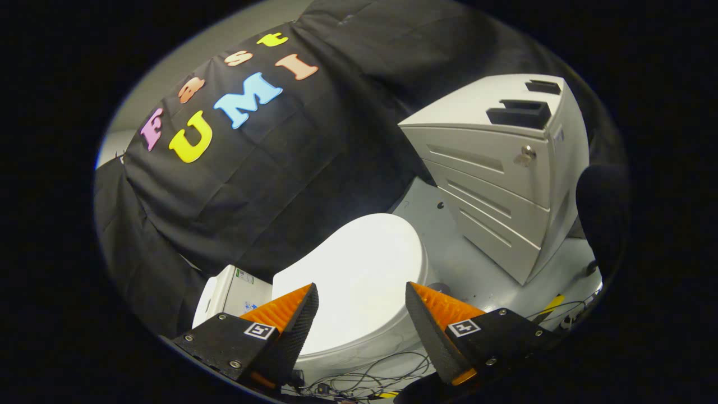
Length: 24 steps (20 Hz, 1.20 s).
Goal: Open the toilet lid.
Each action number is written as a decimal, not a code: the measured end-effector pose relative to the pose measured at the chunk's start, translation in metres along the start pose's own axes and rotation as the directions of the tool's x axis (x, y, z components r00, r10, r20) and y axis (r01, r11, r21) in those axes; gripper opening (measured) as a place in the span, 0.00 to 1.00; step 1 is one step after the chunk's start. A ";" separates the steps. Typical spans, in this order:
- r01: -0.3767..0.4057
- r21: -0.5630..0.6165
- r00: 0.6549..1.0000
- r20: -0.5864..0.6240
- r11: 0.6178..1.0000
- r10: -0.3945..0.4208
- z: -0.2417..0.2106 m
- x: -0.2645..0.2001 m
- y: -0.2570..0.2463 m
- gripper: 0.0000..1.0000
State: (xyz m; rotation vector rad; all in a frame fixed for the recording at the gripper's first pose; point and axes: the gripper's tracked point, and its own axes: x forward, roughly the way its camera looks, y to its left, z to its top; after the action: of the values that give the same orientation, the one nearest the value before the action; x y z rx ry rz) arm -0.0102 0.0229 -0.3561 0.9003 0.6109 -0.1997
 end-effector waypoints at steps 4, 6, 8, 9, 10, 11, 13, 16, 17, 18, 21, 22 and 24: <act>0.053 0.109 0.998 -0.034 0.993 -0.050 -0.013 0.010 -0.027 0.96; 0.079 0.146 0.996 -0.050 0.986 -0.072 -0.018 0.013 -0.039 0.96; 0.108 0.175 0.993 -0.063 0.979 -0.099 -0.024 0.016 -0.052 0.96; 0.117 0.194 0.992 -0.068 0.974 -0.106 -0.026 0.019 -0.057 0.96; 0.128 0.213 0.991 -0.077 0.969 -0.114 -0.027 0.023 -0.061 0.96; 0.141 0.235 0.988 -0.090 0.962 -0.122 -0.031 0.027 -0.066 0.96; 0.157 0.271 0.985 -0.113 0.950 -0.131 -0.039 0.033 -0.072 0.95; 0.170 0.300 0.982 -0.131 0.939 -0.136 -0.044 0.049 -0.085 0.94; 0.169 0.315 0.982 -0.134 0.934 -0.132 -0.045 0.053 -0.088 0.94; 0.169 0.333 0.982 -0.140 0.928 -0.128 -0.047 0.059 -0.091 0.94; 0.164 0.365 0.982 -0.148 0.917 -0.117 -0.054 0.070 -0.102 0.90; 0.160 0.373 0.983 -0.149 0.914 -0.111 -0.055 0.075 -0.102 0.87; 0.147 0.394 0.985 -0.147 0.907 -0.095 -0.056 0.082 -0.103 0.83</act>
State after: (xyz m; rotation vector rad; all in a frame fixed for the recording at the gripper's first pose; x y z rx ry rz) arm -0.0085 0.0110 -0.4987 1.2839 0.7585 -0.3947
